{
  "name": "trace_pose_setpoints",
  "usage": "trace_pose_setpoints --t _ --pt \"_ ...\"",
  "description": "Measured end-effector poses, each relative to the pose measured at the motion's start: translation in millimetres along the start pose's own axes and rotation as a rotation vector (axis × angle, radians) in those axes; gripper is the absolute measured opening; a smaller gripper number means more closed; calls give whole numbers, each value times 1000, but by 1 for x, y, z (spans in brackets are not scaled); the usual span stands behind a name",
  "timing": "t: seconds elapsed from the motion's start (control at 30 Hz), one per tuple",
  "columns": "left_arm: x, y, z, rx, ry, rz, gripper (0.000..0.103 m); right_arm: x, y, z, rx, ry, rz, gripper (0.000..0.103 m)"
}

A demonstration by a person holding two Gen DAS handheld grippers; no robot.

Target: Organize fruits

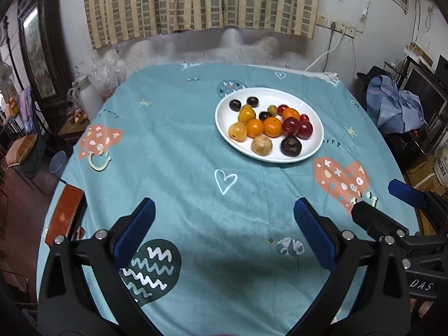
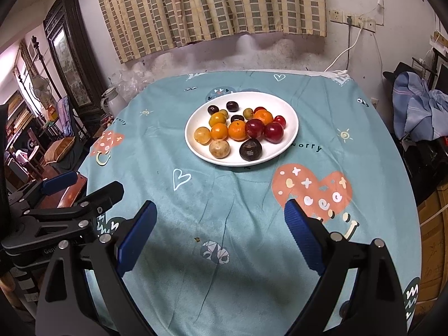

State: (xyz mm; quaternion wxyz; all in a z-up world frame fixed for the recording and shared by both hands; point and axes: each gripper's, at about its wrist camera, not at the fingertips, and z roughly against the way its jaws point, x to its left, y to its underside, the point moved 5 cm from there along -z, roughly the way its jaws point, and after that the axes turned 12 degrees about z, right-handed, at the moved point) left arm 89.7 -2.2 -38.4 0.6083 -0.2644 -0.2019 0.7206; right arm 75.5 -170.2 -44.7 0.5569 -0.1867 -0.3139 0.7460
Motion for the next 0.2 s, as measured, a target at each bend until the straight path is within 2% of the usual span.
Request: trace_pose_setpoints --t 0.2 --pt "1 0 0 -8 -17 -4 101 -1 1 -1 3 -1 -1 93"
